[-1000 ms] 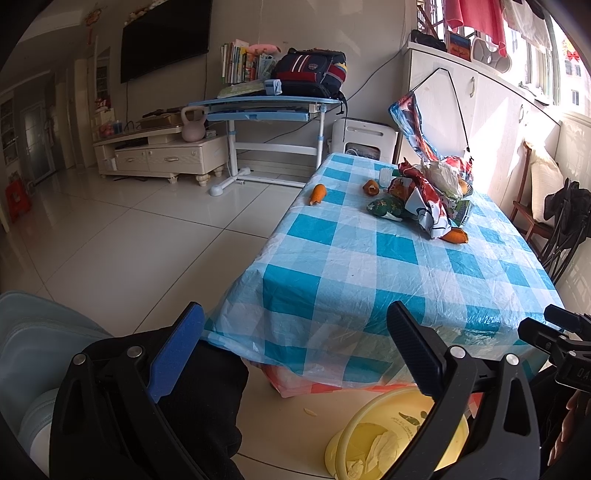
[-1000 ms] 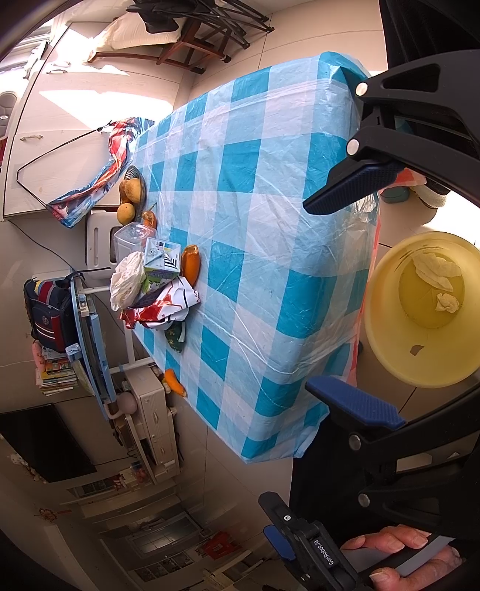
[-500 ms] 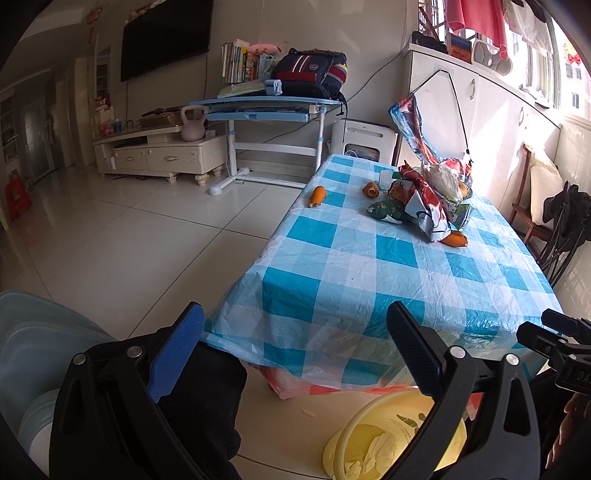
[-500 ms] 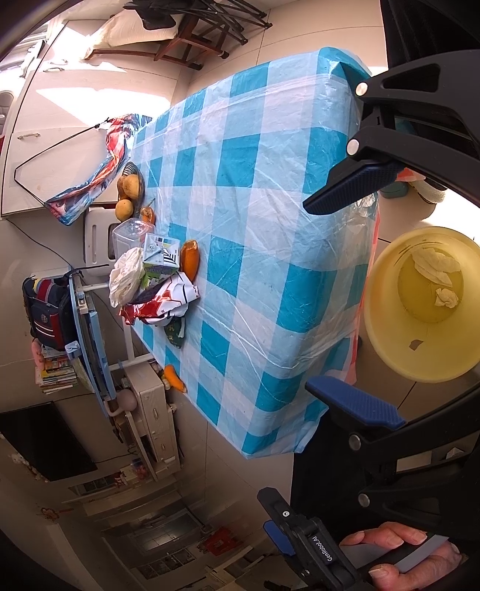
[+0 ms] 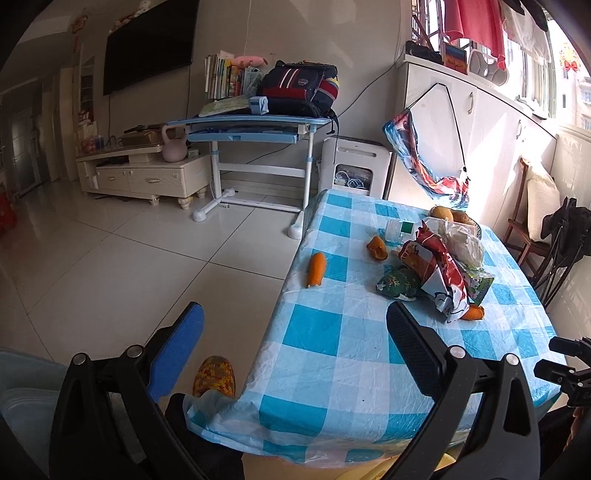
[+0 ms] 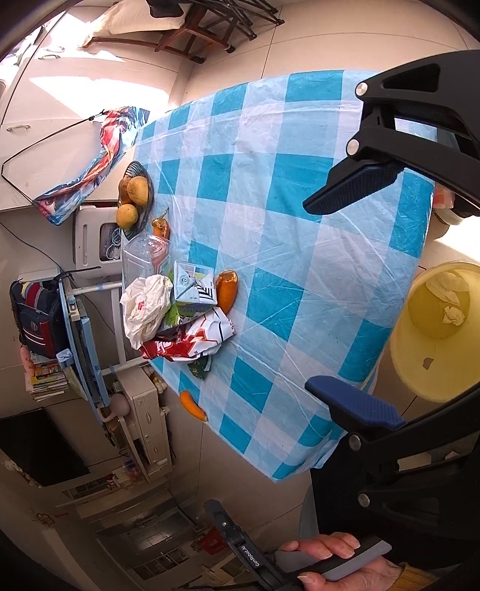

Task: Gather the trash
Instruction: 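Grasp the white plastic bag with the right tool while the left tool grasps an orange peel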

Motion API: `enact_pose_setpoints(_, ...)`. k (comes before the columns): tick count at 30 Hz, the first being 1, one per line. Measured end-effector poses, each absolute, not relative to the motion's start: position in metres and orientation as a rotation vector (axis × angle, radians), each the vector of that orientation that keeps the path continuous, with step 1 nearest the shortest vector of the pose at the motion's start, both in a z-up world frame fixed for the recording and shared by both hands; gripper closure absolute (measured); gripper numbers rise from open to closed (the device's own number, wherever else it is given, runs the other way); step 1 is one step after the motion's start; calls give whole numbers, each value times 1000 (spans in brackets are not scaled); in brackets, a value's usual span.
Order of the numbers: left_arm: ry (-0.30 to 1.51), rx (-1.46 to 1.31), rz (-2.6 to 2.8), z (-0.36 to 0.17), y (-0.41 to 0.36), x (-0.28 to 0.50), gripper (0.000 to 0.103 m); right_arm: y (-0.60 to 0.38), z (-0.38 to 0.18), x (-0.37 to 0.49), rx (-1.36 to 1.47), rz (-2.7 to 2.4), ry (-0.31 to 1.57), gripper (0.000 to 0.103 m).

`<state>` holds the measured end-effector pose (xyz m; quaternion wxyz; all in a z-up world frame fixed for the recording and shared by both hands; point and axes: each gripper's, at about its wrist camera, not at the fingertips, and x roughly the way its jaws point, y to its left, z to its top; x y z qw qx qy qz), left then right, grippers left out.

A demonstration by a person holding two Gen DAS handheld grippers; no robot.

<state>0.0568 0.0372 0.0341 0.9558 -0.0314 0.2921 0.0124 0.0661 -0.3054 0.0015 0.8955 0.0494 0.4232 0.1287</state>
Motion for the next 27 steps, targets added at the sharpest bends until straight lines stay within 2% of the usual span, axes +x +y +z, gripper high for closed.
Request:
enact_pose_setpoints(4,628,-58,13,21,31,96,7,-311,-3,93,115,286,902,18)
enact_pose_setpoints(12,692,-37,-14,7,21,165,8,-304,-10,141,148,342,919,25)
enact_pose_setpoints(15,714,-3,-16,2,16,185,11,-304,-3,145,162,341,876,26)
enact_pose_setpoints(24,793,62,-40,-15,-1,218,24,-286,18,167,69,377,770,26)
enact_pose_setpoints(27,835,55,-66,-22,-3,226,40,-276,20,183,45,388,753,26)
